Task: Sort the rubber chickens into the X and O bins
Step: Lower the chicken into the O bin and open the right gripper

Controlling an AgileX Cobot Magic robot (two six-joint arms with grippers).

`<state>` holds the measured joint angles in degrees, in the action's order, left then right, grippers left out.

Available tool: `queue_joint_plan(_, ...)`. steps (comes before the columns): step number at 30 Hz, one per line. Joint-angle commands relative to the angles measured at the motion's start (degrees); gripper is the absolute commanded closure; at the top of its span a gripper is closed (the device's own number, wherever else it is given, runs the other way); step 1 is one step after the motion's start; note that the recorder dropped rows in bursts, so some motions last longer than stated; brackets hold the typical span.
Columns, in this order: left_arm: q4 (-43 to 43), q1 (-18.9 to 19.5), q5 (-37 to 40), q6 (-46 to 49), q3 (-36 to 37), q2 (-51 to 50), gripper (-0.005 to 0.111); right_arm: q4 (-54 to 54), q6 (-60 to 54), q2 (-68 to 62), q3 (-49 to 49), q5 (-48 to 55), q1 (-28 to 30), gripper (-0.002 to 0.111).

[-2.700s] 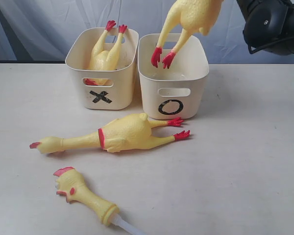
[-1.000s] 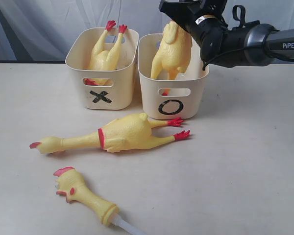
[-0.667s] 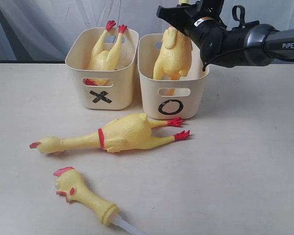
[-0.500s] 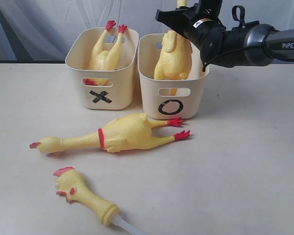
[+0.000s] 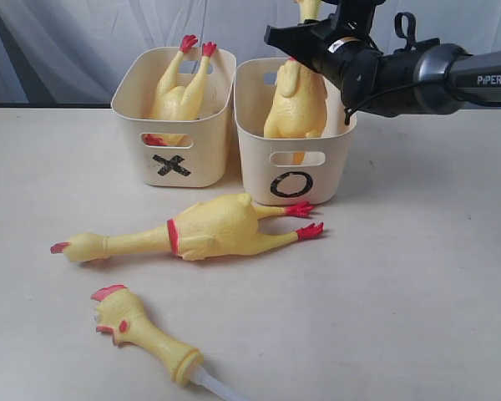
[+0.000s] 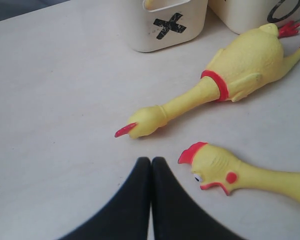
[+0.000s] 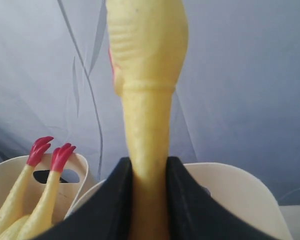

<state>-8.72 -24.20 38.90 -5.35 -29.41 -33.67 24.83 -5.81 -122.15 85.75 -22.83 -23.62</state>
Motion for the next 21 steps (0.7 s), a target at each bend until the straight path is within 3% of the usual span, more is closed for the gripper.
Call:
queue_joint_plan(1, 0.8, 0.0, 0.1, 0.0, 0.3, 0.3, 0.107, -0.3, -0.2, -1.6, 0.2, 1.7, 0.2, 0.109)
queue_joint_plan(14, 0.8, 0.0, 0.1, 0.0, 0.3, 0.3, 0.107, -0.2, -0.2, -2.3, 0.2, -2.4, 0.2, 0.107)
queue_joint_plan(21, 0.8, 0.0, 0.1, 0.0, 0.3, 0.3, 0.107, 0.0, -0.2, -2.3, 0.2, -3.0, 0.2, 0.071)
